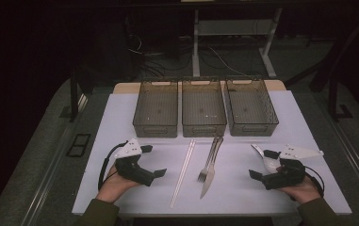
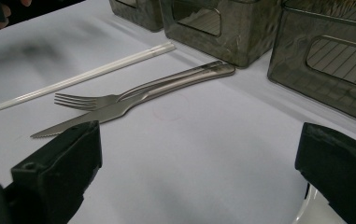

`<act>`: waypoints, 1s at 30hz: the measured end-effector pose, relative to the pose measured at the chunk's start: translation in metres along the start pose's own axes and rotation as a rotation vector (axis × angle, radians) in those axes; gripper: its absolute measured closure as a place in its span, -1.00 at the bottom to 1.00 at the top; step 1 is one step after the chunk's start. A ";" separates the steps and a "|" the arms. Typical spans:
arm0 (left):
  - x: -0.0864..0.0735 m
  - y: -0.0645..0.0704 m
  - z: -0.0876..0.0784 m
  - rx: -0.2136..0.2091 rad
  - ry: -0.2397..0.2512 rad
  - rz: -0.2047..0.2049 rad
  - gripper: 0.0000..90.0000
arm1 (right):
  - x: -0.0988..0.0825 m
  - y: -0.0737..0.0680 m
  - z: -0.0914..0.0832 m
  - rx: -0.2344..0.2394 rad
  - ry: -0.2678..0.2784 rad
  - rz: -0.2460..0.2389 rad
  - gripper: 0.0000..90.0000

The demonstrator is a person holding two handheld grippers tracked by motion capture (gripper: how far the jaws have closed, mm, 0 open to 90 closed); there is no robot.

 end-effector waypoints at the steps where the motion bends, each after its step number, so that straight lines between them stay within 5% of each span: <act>1: 0.000 0.000 0.000 0.000 -0.003 0.000 -1.00 | 0.000 0.000 0.000 0.002 -0.001 0.000 -0.99; 19: 0.004 0.003 0.006 0.016 -0.044 -0.006 -0.87 | 0.001 0.000 0.000 0.008 -0.003 -0.003 -0.99; 30: 0.006 0.013 0.022 0.003 -0.070 -0.027 -0.40 | 0.000 0.001 0.000 0.002 -0.009 -0.001 -0.99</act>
Point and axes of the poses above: each handheld gripper's, and its own axes: z roughly forward along the jaws, x roughly out of its top, y roughly to its right, the point moved 10 cm from there along z, roughly forward along the jaws, and after that the axes turned 10 degrees about -z, right-handed, at the moved point
